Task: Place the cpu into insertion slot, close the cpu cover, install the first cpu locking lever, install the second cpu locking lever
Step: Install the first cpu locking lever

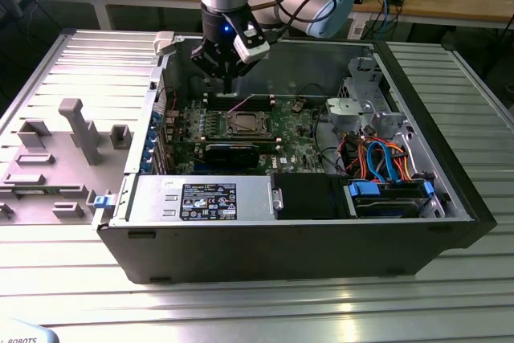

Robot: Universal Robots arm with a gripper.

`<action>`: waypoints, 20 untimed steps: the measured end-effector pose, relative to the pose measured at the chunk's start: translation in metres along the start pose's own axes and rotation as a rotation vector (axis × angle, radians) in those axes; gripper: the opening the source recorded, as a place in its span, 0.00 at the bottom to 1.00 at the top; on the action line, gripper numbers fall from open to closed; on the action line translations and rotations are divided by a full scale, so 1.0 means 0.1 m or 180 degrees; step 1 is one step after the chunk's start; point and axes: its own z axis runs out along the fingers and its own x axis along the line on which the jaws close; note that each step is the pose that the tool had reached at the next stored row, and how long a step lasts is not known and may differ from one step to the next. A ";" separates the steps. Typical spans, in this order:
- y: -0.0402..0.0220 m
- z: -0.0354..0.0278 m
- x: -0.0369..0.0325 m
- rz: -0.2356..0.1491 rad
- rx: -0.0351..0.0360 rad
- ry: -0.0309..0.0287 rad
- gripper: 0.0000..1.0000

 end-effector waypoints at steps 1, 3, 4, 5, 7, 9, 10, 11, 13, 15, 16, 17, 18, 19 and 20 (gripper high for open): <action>-0.001 0.013 -0.017 0.0025 0.0001 -0.0001 0.11; -0.002 0.035 -0.023 0.0089 0.0003 -0.0003 0.11; -0.003 0.037 -0.022 0.0100 0.0004 -0.0003 0.11; -0.003 0.037 -0.023 0.0100 0.0004 -0.0003 0.11; -0.002 0.039 -0.023 0.0101 0.0004 -0.0003 0.11; -0.002 0.039 -0.023 0.0101 0.0004 -0.0003 0.11; -0.002 0.039 -0.023 0.0101 0.0004 -0.0003 0.11; -0.002 0.039 -0.023 0.0102 0.0004 -0.0003 0.11; -0.002 0.039 -0.023 0.0102 0.0004 -0.0003 0.11; -0.002 0.039 -0.023 0.0102 0.0004 -0.0003 0.11; -0.002 0.038 -0.023 0.0102 0.0004 -0.0003 0.11; -0.002 0.039 -0.023 0.0102 0.0004 -0.0003 0.11; -0.003 0.041 -0.023 0.0103 -0.0002 -0.0004 0.11; -0.003 0.046 -0.025 0.0104 -0.0016 -0.0005 0.11; -0.004 0.056 -0.029 0.0115 -0.0031 -0.0006 0.11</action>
